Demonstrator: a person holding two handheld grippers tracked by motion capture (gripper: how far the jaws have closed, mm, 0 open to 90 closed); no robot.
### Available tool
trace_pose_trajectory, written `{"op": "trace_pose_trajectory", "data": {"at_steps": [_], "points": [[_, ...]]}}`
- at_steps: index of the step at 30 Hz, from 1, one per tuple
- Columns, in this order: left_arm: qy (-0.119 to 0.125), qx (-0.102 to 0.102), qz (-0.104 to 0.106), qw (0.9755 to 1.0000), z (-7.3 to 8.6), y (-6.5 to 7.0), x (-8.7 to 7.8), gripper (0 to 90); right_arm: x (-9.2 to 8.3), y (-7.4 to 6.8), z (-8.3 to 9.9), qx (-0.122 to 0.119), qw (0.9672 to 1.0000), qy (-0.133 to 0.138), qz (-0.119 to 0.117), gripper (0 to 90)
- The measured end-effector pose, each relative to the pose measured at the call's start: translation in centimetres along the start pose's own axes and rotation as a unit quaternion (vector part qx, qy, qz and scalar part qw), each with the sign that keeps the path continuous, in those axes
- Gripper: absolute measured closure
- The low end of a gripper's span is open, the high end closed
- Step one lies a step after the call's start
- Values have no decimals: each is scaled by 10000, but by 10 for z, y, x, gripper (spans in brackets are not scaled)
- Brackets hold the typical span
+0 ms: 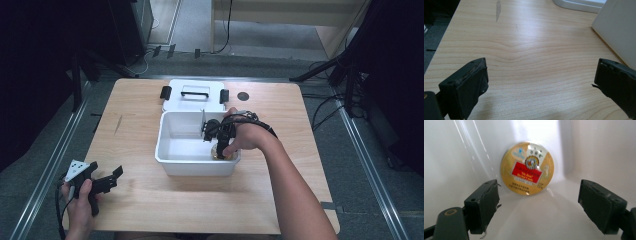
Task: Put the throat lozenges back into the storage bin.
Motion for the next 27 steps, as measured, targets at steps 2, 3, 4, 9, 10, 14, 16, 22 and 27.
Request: {"op": "trace_pose_trajectory", "data": {"at_steps": [2, 3, 4, 9, 10, 14, 16, 22, 27], "points": [[7, -2, -3, 10000, 0, 0, 0, 0, -4, 0, -1, 35, 10000, 59, 22, 176], [1, -1, 1, 10000, 0, 0, 0, 0, -4, 0, -1, 35, 10000, 59, 22, 176], [1, 2, -1, 10000, 0, 0, 0, 0, -6, 0, -1, 68, 9999, 112, 17, 178], [10, -12, -2, 10000, 0, 0, 0, 0, -21, 2, -5, 139, 9991, 400, 9, 197], [11, -14, 0, 10000, 0, 0, 0, 0, -27, 2, -6, 177, 9987, 479, 32, 201], [13, 0, -2, 10000, 0, 0, 0, 0, -39, 2, -7, 164, 9980, 613, 68, 204], [14, 2, -4, 10000, 0, 0, 0, 0, -47, 2, -8, 167, 9973, 709, 83, 205], [-5, 11, 0, 10000, 0, 0, 0, 0, -69, 8, -1, 335, 9952, 901, 203, 204], [-3, 10, 1, 10000, 0, 0, 0, 0, -80, 12, 8, 537, 9932, 1015, 200, 205]]}}
Point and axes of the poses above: each handheld gripper's, and its own axes: x roughly forward along the jaws, z roughly out of its underside, y roughly to its right, the point moved 10 cm from there along x, roughly forward along the jaws, and after that the axes turned 4 degrees about y, right-handed, at the moved point
